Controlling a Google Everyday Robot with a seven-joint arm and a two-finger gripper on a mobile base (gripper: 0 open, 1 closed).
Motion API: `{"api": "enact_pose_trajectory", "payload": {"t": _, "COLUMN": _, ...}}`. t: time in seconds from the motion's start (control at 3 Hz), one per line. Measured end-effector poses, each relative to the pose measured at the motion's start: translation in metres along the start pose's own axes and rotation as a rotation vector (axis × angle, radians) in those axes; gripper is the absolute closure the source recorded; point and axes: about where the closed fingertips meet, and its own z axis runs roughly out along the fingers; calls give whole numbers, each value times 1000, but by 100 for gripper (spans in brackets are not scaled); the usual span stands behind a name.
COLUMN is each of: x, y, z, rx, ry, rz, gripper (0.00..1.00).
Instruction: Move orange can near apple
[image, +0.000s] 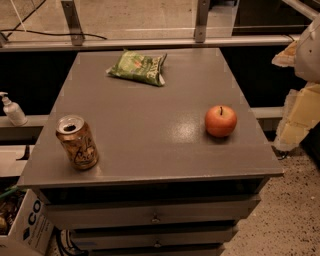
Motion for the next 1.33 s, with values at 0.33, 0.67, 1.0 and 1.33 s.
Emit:
{"api": "enact_pose_trajectory", "payload": {"t": 0.33, "x": -23, "y": -9, "z": 18, "rx": -28, "ry": -31, "rz": -61, "gripper": 0}}
{"api": "enact_pose_trajectory", "payload": {"t": 0.67, "x": -58, "y": -20, "z": 40, "rx": -68, "ry": -96, "rz": -142, "gripper": 0}}
{"api": "enact_pose_trajectory", "payload": {"t": 1.0, "x": -93, "y": -25, "z": 65, "rx": -115, "ry": -160, "rz": -218, "gripper": 0}}
{"api": "enact_pose_trajectory", "payload": {"t": 1.33, "x": -120, "y": -18, "z": 81, "rx": -155, "ry": -231, "rz": -263, "gripper": 0}}
